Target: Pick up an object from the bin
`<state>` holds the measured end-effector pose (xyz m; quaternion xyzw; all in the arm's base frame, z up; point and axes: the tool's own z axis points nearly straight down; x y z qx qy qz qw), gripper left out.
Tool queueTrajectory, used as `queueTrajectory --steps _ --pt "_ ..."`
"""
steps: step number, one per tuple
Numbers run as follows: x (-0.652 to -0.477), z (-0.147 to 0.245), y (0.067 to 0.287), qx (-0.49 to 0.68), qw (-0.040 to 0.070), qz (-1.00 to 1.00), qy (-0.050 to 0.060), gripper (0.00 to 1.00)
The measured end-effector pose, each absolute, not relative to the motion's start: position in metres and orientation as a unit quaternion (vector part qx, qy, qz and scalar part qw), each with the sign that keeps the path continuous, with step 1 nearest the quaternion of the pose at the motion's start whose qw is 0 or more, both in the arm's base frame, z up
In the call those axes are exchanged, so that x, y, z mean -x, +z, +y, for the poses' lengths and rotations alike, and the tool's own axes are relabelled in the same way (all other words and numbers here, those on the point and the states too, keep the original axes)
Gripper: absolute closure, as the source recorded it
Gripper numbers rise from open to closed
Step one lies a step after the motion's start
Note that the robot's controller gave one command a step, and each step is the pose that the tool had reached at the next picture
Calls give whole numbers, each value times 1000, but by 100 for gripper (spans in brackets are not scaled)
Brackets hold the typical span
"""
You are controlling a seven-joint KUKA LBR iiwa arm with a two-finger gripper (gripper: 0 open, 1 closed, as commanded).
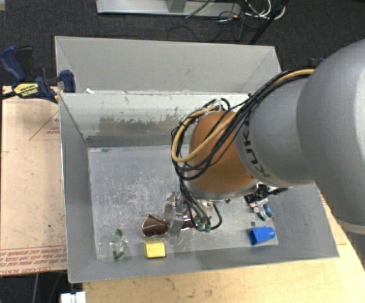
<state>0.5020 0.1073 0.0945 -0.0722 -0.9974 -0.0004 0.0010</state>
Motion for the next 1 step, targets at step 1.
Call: queueTrajectory --steps 1 --pt "-502 107 106 72 1 -997 0 100"
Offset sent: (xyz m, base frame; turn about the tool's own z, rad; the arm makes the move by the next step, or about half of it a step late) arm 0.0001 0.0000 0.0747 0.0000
